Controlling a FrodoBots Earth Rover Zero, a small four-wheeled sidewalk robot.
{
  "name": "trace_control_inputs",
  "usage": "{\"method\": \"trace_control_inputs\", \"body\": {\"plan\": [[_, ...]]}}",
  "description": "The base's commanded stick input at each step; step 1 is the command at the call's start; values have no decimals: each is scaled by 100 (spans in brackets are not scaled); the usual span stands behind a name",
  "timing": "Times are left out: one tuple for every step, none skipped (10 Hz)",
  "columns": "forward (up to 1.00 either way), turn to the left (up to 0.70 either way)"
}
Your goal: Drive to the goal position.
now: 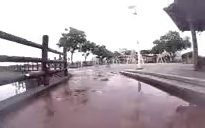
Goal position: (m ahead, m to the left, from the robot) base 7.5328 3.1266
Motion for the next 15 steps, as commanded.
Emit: {"method": "trace_control_inputs", "body": {"plan": [[100,-1],[100,17],[100,32],[100,39],[100,39],[100,36],[100,23],[100,7],[100,-1],[100,-1],[100,-1],[100,-1],[100,-1],[100,-1],[100,-1]]}}
